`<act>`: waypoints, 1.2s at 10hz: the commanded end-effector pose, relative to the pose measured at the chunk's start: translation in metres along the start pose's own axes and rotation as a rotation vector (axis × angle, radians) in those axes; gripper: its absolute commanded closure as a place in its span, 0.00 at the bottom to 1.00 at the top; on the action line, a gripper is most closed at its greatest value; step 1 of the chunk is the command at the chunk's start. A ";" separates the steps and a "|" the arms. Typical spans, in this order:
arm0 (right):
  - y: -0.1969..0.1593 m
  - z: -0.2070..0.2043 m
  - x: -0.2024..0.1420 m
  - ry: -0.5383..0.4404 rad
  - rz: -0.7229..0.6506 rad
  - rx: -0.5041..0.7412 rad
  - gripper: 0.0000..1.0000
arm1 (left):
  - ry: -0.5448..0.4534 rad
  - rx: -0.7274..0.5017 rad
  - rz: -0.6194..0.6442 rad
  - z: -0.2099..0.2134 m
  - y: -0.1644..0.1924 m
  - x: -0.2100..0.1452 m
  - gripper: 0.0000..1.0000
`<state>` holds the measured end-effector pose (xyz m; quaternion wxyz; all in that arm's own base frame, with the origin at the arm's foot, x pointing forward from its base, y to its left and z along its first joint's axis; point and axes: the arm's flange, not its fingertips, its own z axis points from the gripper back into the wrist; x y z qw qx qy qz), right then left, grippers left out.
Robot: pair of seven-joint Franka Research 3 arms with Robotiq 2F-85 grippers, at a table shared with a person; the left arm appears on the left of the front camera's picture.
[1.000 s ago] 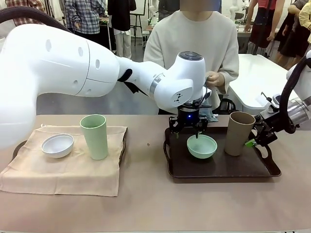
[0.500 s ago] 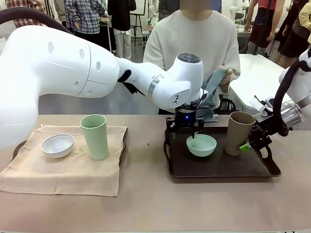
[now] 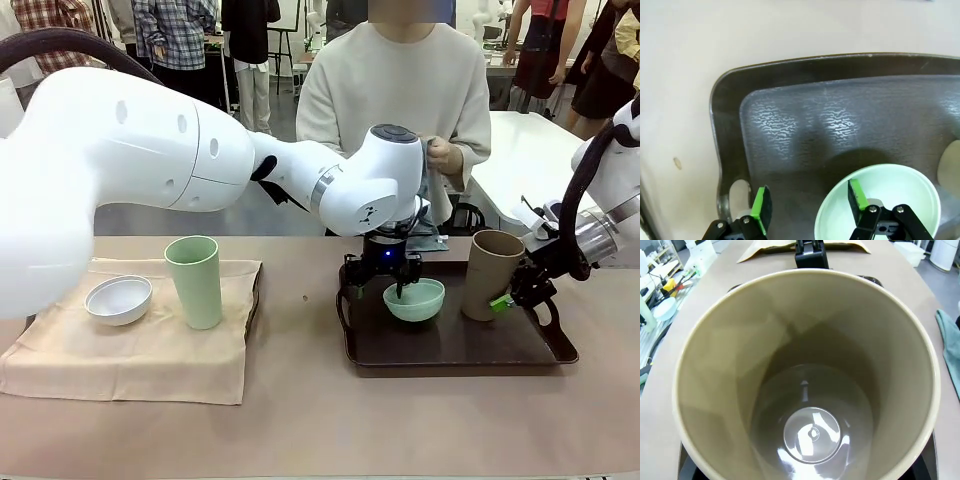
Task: Set up a tray with a mat and arrange the tableware.
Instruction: Pick up the Picnic Bowl and Reusable plastic cup from the Handle tray in front of the human's position and hold them in the air.
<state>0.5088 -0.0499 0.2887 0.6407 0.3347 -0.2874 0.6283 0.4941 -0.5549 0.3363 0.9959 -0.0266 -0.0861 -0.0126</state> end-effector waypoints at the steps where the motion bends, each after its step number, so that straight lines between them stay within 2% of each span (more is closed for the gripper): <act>1: -0.003 -0.006 0.000 -0.017 0.002 -0.033 0.00 | -0.006 0.003 0.031 0.010 -0.007 0.001 0.20; 5: -0.005 -0.008 -0.001 -0.025 0.004 -0.031 0.00 | 0.020 -0.005 0.030 0.012 -0.005 -0.001 0.20; 6: -0.005 -0.008 -0.002 -0.034 0.008 -0.029 0.13 | 0.066 -0.034 0.026 0.011 -0.006 -0.001 0.20; 7: -0.006 -0.007 -0.002 -0.043 0.012 -0.025 0.34 | 0.091 -0.054 0.016 0.011 -0.007 -0.001 0.20; 8: -0.008 -0.006 -0.003 -0.053 0.013 -0.023 0.72 | 0.121 -0.076 0.006 0.011 -0.008 -0.002 0.20; 9: -0.008 -0.006 -0.003 -0.055 0.012 -0.019 0.93 | 0.127 -0.087 -0.004 0.011 -0.008 -0.003 0.33; 10: -0.009 -0.006 -0.004 -0.056 0.013 -0.016 0.77 | 0.130 -0.089 -0.013 0.011 -0.007 -0.003 0.73; 11: -0.009 -0.006 -0.004 -0.058 0.016 -0.014 1.00 | 0.132 -0.086 -0.015 0.011 -0.007 -0.003 0.87; 12: -0.009 -0.006 -0.004 -0.061 0.019 -0.010 1.00 | 0.130 -0.082 -0.017 0.011 -0.007 -0.003 1.00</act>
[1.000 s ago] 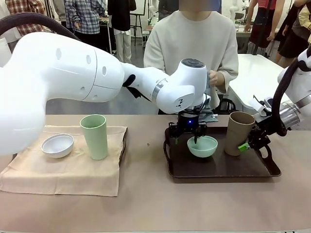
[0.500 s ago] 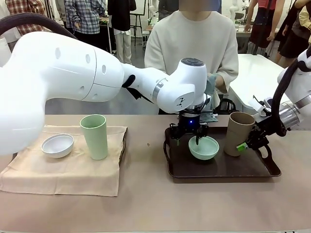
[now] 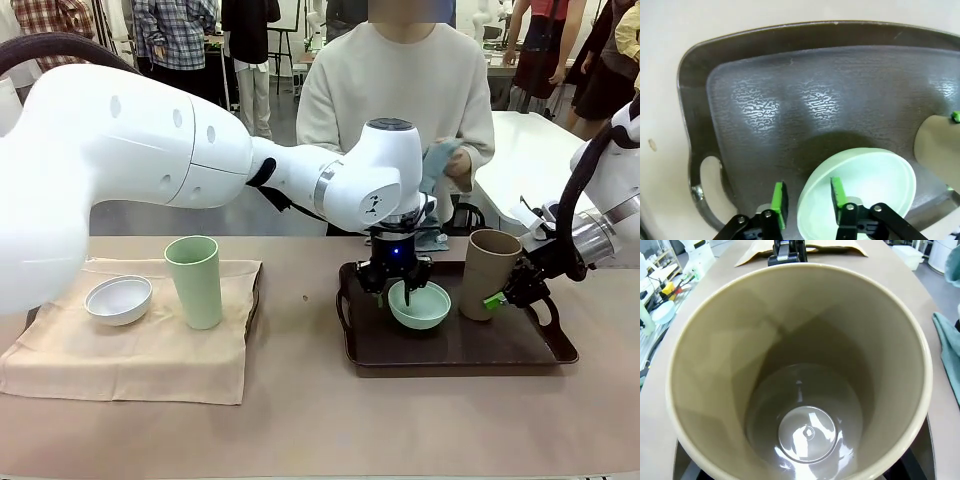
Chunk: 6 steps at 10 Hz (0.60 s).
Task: Set up a tray with a mat and arrange the tableware.
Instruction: Pick up the Picnic Bowl and Reusable plastic cup from the Handle tray in front of the human's position and hold them in the air.
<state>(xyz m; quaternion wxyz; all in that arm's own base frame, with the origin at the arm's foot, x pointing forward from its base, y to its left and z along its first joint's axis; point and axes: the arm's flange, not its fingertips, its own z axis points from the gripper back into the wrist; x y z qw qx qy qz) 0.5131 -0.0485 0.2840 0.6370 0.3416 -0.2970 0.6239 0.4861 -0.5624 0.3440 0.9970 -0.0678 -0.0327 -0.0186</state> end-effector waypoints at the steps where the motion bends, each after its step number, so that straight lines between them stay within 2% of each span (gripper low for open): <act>1: -0.004 -0.003 -0.002 -0.035 0.019 -0.005 1.00 | 0.021 0.007 -0.013 0.003 0.001 0.004 1.00; 2: -0.005 -0.003 -0.002 -0.035 0.021 -0.004 0.80 | 0.018 0.009 -0.012 0.003 0.001 0.005 1.00; 3: -0.005 -0.003 -0.002 -0.035 0.020 -0.003 0.80 | 0.017 0.009 -0.011 0.003 0.001 0.005 1.00; 4: -0.005 -0.003 -0.003 -0.035 0.021 -0.002 1.00 | 0.018 0.011 -0.011 0.003 0.000 0.006 1.00; 5: -0.005 -0.003 -0.003 -0.035 0.023 -0.001 0.80 | 0.017 0.015 -0.013 0.004 0.000 0.006 1.00; 6: -0.005 -0.003 -0.003 -0.038 0.025 0.000 1.00 | 0.016 0.019 -0.015 0.004 0.000 0.006 1.00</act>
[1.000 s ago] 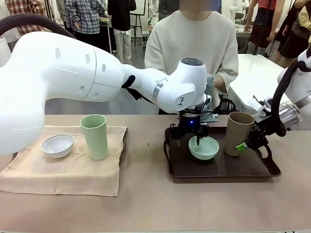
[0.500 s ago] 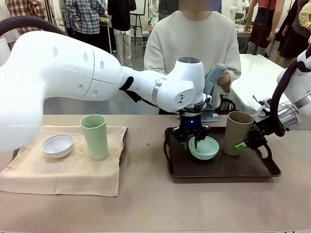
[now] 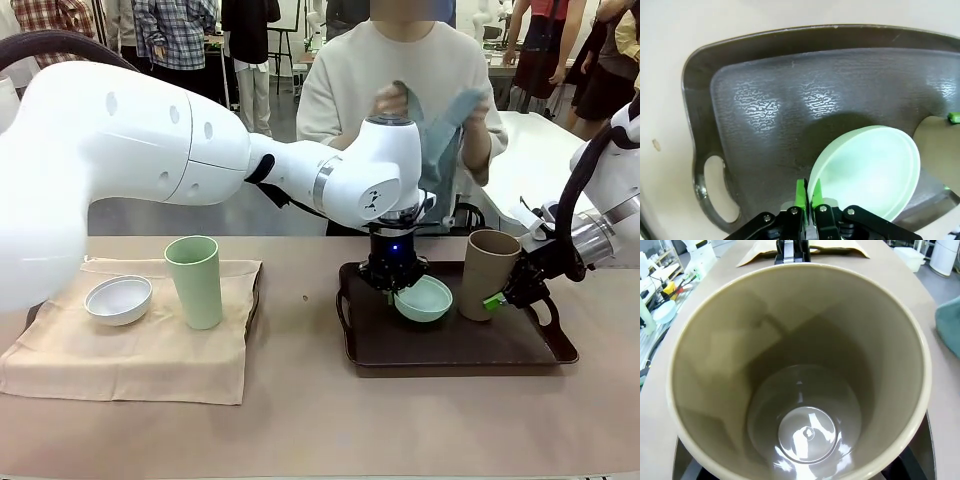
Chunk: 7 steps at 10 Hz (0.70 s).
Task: Set up a tray with a mat and arrange the tableware.
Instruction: Pick up the Picnic Bowl and Reusable plastic cup from the Handle tray in front of the human's position and hold them in the air.
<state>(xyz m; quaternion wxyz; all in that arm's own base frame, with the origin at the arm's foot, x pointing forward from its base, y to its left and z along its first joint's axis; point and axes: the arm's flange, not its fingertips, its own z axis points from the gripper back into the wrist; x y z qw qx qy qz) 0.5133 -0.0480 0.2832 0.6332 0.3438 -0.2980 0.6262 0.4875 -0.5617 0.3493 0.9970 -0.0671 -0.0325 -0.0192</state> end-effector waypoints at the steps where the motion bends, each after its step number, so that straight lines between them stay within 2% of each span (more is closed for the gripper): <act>1: -0.004 -0.001 -0.003 -0.037 0.018 -0.006 1.00 | 0.017 0.020 -0.013 0.000 0.000 0.004 1.00; 2: -0.005 0.000 -0.003 -0.040 0.017 -0.006 1.00 | 0.018 0.025 -0.015 0.000 0.000 0.005 1.00; 3: -0.003 0.002 -0.001 -0.040 0.004 -0.028 0.80 | 0.015 0.041 -0.025 0.003 0.000 0.003 1.00; 5: 0.018 0.026 0.025 -0.061 -0.021 -0.024 0.80 | 0.027 0.039 -0.020 0.030 0.000 -0.001 1.00; 7: 0.058 0.074 0.071 -0.065 0.047 -0.095 0.80 | -0.102 0.034 -0.015 0.081 -0.006 -0.018 1.00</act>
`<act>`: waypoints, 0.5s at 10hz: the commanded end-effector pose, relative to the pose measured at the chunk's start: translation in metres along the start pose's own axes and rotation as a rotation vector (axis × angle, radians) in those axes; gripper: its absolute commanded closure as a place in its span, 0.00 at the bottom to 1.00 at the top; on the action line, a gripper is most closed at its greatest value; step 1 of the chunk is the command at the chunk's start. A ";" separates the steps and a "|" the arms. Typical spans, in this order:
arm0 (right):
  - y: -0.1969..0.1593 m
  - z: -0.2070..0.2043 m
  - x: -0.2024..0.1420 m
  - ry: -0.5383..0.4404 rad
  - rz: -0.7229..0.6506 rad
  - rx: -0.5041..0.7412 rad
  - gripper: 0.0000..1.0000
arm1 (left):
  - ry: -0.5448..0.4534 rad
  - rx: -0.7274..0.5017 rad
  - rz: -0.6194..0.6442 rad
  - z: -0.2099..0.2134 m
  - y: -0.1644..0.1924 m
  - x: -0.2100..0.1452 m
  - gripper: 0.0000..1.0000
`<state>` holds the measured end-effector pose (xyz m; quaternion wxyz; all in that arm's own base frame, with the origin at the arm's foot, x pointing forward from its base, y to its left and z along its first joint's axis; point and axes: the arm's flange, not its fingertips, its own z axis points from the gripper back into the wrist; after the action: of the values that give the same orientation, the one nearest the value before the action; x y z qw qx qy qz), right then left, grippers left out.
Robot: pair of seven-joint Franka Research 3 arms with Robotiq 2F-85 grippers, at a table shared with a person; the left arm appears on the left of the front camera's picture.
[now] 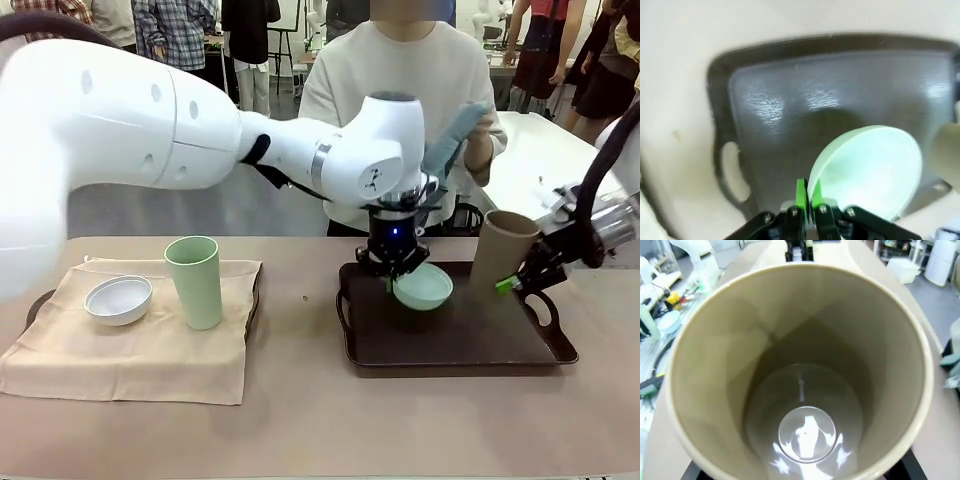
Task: Set up a tray with a mat and arrange the tableware.
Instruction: Pick up the Picnic Bowl and Reusable plastic cup from the Handle tray in front of the human's position and hold them in the air.
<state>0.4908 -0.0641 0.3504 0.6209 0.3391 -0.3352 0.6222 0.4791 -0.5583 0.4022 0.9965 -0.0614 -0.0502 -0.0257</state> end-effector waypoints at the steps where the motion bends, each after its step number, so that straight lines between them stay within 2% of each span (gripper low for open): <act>1: 0.043 0.042 0.048 -0.018 0.024 -0.087 0.80 | -0.122 0.014 -0.015 0.050 -0.008 -0.021 1.00; 5: 0.094 0.074 0.115 0.042 0.070 -0.125 0.80 | -0.277 0.031 -0.015 0.113 -0.029 -0.049 1.00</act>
<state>0.4104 -0.0729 0.4878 0.6139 0.2749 -0.3893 0.6293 0.4241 -0.5749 0.5168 0.9823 -0.0688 -0.1680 -0.0465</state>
